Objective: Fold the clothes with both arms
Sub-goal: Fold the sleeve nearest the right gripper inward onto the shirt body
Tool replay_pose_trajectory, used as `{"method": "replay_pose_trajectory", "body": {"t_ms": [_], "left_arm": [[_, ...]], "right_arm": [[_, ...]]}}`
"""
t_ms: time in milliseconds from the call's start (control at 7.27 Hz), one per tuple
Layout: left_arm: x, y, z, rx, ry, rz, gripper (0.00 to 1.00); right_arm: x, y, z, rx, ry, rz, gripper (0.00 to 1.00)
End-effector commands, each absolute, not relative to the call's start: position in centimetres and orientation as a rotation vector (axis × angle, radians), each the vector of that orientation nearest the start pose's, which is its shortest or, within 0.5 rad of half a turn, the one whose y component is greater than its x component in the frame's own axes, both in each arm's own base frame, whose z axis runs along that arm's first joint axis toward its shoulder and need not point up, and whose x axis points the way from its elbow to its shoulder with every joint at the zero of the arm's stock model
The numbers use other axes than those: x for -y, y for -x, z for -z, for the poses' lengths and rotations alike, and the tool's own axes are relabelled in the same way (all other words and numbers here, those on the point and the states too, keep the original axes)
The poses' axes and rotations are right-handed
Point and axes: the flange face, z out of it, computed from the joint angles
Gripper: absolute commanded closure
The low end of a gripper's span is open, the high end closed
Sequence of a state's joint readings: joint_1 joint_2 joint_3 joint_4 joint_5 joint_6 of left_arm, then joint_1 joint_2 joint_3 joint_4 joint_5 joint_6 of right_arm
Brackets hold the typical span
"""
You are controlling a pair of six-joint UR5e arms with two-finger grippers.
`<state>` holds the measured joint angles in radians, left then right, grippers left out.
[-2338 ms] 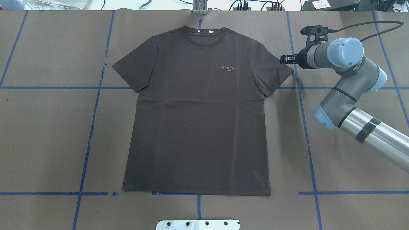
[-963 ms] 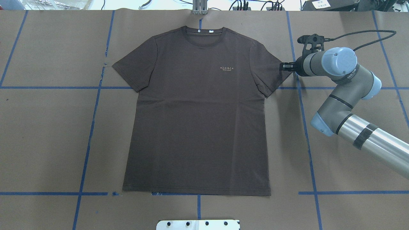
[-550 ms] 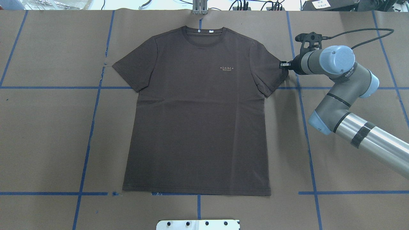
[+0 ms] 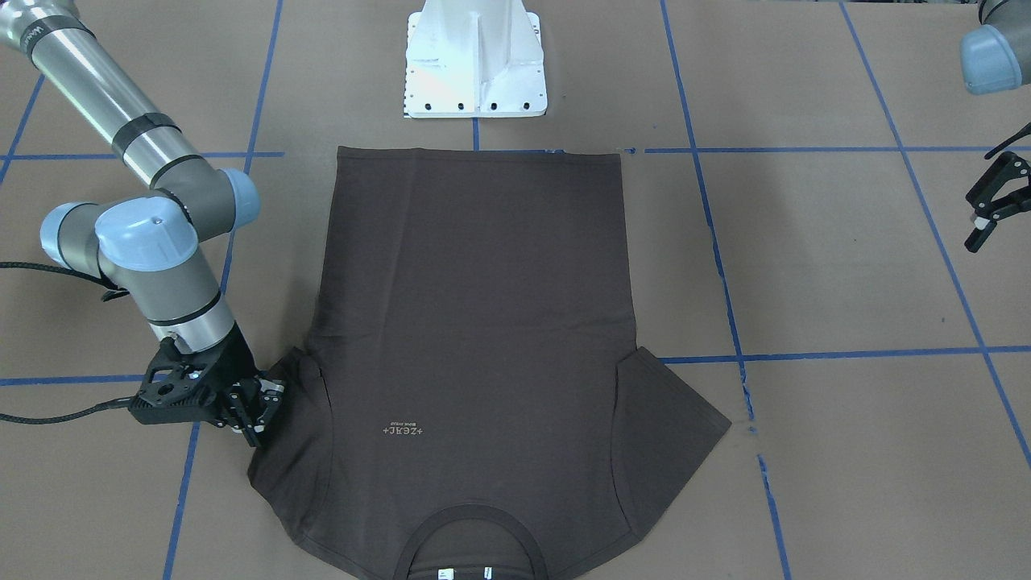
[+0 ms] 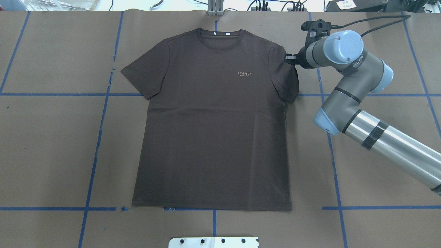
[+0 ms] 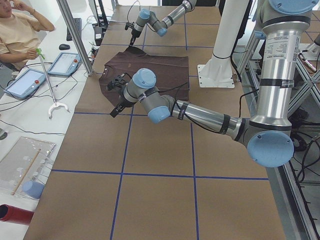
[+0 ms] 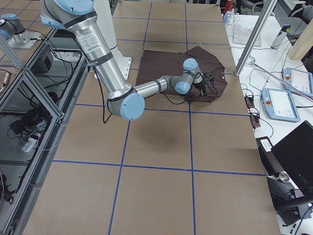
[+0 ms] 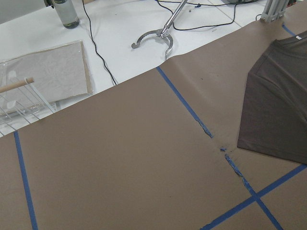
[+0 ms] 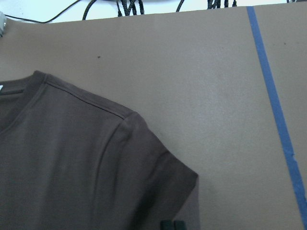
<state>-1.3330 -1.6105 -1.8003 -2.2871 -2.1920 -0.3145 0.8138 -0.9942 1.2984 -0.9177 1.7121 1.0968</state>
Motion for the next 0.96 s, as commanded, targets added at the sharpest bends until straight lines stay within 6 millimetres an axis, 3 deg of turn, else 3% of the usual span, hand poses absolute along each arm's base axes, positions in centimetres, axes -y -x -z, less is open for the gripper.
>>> {"method": "replay_pose_trajectory", "body": {"t_ms": [0,275,550,688,825], "left_arm": [[52.0,-4.9,-44.6,-0.806,-0.758,-0.236,0.00],[52.0,-4.9,-44.6,-0.806,-0.758,-0.236,0.00],[52.1,-4.9,-44.8,-0.805,-0.753,-0.235,0.00],[52.2,-5.0,-44.9,-0.805,-0.751,-0.236,0.00],[52.4,-5.1,-44.6,-0.809,-0.751,-0.235,0.00]], "right_arm": [[60.9,47.6,-31.8,0.845,-0.499,-0.290,1.00],[60.1,49.8,-29.5,0.858,-0.506,-0.289,1.00],[59.3,52.0,-28.6,0.849,-0.522,-0.285,1.00],[59.2,52.5,-28.6,0.846,-0.526,-0.282,0.40],[58.9,52.7,-28.7,0.839,-0.535,-0.274,0.00]]}}
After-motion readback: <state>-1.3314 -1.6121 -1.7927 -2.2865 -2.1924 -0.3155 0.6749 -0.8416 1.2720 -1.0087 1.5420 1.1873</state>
